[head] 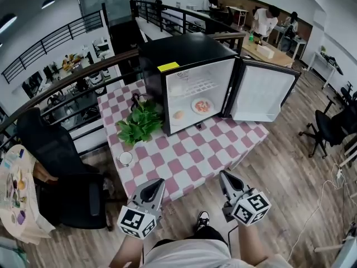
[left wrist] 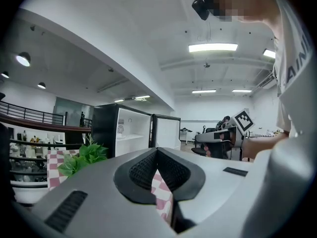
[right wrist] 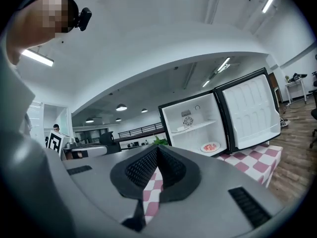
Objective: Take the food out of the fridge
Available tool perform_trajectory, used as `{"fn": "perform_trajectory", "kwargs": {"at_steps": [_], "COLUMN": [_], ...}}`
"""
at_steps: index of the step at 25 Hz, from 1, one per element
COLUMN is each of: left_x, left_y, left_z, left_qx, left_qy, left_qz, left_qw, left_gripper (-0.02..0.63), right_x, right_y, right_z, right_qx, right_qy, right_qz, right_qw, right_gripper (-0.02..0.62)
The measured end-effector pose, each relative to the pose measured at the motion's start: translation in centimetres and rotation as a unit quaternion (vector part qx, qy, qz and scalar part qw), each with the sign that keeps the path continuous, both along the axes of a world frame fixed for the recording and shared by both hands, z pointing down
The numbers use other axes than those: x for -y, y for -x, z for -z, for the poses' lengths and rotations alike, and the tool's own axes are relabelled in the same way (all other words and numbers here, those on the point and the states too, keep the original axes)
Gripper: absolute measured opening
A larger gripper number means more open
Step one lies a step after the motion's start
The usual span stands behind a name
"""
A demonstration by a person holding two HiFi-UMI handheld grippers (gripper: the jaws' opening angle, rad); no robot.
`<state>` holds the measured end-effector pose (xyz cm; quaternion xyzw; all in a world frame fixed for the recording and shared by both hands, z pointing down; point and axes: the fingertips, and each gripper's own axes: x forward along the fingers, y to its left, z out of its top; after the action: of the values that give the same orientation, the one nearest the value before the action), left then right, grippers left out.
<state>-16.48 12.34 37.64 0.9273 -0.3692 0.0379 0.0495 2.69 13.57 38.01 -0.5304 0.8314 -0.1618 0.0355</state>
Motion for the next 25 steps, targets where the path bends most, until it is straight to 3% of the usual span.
{"fn": "perform_trajectory", "kwargs": {"at_steps": [7,12,17,25], "left_x": [6.3,8.6,10.3,13.6], "left_y": [-6.2,-8.2,-7.9,-4.1], "left_z": [0.2,-0.8,-1.7,-1.8], "left_qx": [0.008,0.015,0.026,0.006], "left_qy": [0.008,0.022,0.034,0.027], "left_qz": [0.036,0.066,0.086,0.09], "left_qw": [0.9993,0.9974,0.9954,0.9955], "left_gripper": [0.007,0.008,0.006,0.006], "right_x": [7.8,11.7,14.8,17.8], "right_y": [-7.6,-9.7,-8.9,-4.4], "right_z": [-0.9,-2.7,-4.1,-3.8], "right_qx": [0.018,0.024,0.034,0.016], "right_qy": [0.016,0.037,0.05,0.056], "right_qz": [0.025,0.055,0.078,0.084], "right_qw": [0.999,0.998,0.995,0.995], "right_gripper": [0.018,0.018,0.019,0.018]}}
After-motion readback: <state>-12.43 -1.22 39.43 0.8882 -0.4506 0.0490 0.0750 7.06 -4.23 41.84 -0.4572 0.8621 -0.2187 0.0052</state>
